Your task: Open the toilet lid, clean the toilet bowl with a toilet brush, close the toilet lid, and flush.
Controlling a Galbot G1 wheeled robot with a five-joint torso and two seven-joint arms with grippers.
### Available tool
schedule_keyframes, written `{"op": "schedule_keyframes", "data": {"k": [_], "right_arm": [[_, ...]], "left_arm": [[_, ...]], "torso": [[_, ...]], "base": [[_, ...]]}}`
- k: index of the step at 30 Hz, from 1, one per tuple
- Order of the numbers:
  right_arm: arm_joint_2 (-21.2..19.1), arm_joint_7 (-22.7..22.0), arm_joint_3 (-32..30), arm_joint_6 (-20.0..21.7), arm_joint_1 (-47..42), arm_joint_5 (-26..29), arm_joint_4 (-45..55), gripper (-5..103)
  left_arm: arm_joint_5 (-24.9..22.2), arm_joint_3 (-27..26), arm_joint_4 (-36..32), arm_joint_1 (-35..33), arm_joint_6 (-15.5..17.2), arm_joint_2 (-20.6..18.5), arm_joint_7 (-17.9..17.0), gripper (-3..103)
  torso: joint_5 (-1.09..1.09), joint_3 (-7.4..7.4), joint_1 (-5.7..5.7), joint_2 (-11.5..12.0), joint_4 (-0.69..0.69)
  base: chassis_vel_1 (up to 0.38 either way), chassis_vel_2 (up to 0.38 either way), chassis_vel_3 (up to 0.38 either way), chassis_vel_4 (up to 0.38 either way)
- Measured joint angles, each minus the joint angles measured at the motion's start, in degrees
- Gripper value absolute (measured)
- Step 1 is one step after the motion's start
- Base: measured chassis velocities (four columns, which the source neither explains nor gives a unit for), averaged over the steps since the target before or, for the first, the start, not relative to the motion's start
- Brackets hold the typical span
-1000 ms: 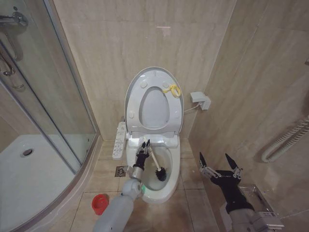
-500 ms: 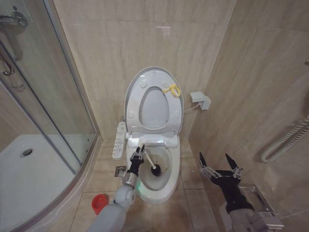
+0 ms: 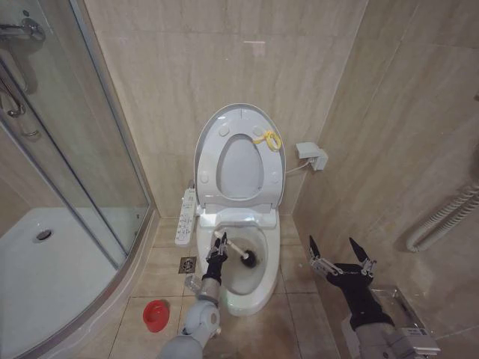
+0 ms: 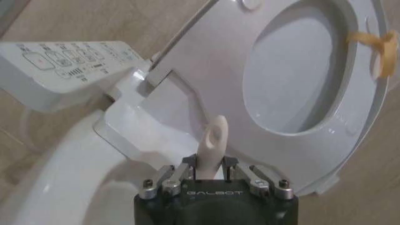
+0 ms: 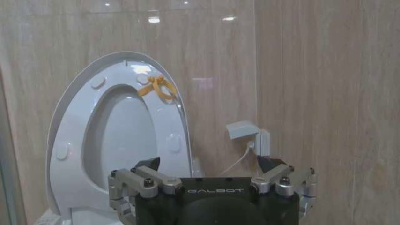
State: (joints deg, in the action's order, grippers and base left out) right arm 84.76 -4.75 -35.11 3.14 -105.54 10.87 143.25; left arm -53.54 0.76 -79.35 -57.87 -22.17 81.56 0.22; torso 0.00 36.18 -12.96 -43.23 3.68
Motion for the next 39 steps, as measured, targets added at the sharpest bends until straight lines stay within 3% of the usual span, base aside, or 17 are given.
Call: {"op": "schedule_keyframes", "data": {"k": [5,9,12,14,17,18,20,23,26,31,34,39], "right_arm": [[0.0,0.0,0.0,0.0,0.0,0.0,0.0,100],[0.0,0.0,0.0,0.0,0.0,0.0,0.0,100],[0.0,0.0,0.0,0.0,0.0,0.0,0.0,100],[0.0,0.0,0.0,0.0,0.0,0.0,0.0,100],[0.0,0.0,0.0,0.0,0.0,0.0,0.0,100],[0.0,0.0,0.0,0.0,0.0,0.0,0.0,100],[0.0,0.0,0.0,0.0,0.0,0.0,0.0,100],[0.0,0.0,0.0,0.0,0.0,0.0,0.0,100],[0.0,0.0,0.0,0.0,0.0,0.0,0.0,100],[0.0,0.0,0.0,0.0,0.0,0.0,0.0,100],[0.0,0.0,0.0,0.0,0.0,0.0,0.0,100],[0.0,0.0,0.0,0.0,0.0,0.0,0.0,100]], "left_arm": [[2.4,-0.6,1.2,-0.4,-0.9,0.0,1.2,26],[13.8,-2.3,4.2,-1.3,-1.7,-0.7,0.4,26],[16.2,-2.9,4.5,-1.7,-1.6,-0.8,-0.6,23],[15.2,-3.0,3.8,-1.9,-1.4,-0.8,-0.9,23],[6.8,-2.9,-1.1,-2.9,-1.0,-0.4,-0.5,23],[6.8,-2.9,-1.1,-2.9,-1.0,-0.4,-0.5,23],[2.5,-3.1,-4.9,-4.0,-0.4,-0.9,0.5,19],[0.9,-3.1,-7.1,-5.0,0.1,-1.7,0.8,19],[1.0,-3.4,-7.3,-5.5,0.4,-2.1,0.8,19],[9.9,-4.9,-3.2,-6.3,1.2,-3.1,-1.0,19],[11.9,-5.0,-2.9,-6.1,1.2,-3.2,-1.3,19],[5.1,-4.8,-5.3,-5.2,0.7,-3.2,1.2,19]], "torso": [[-0.01,0.00,0.00,0.0,0.00],[-0.01,0.00,0.00,0.0,0.00],[-0.02,0.00,0.00,0.0,0.00],[-0.01,0.00,0.00,0.0,0.00],[-0.01,0.00,0.00,0.0,0.00],[-0.01,0.00,0.00,0.0,0.00],[0.00,0.00,0.00,0.0,0.00],[0.00,0.00,0.00,0.0,-0.02],[0.00,0.00,0.00,0.0,-0.01],[0.00,0.00,0.00,0.0,-0.01],[-0.01,0.00,0.00,0.0,-0.02],[0.00,0.00,0.00,0.0,0.00]], "base": [[0.000,0.000,0.000,0.000],[0.000,0.000,0.000,0.000],[0.000,0.000,0.000,0.000],[0.000,0.000,0.000,0.000],[0.000,0.000,0.000,0.000],[0.000,0.000,0.000,0.000],[0.000,0.000,0.000,0.000],[0.000,0.000,0.000,0.000],[0.000,0.000,0.000,0.000],[0.000,0.000,0.000,0.000],[0.000,0.000,0.000,0.000],[0.000,0.000,0.000,0.000]]}}
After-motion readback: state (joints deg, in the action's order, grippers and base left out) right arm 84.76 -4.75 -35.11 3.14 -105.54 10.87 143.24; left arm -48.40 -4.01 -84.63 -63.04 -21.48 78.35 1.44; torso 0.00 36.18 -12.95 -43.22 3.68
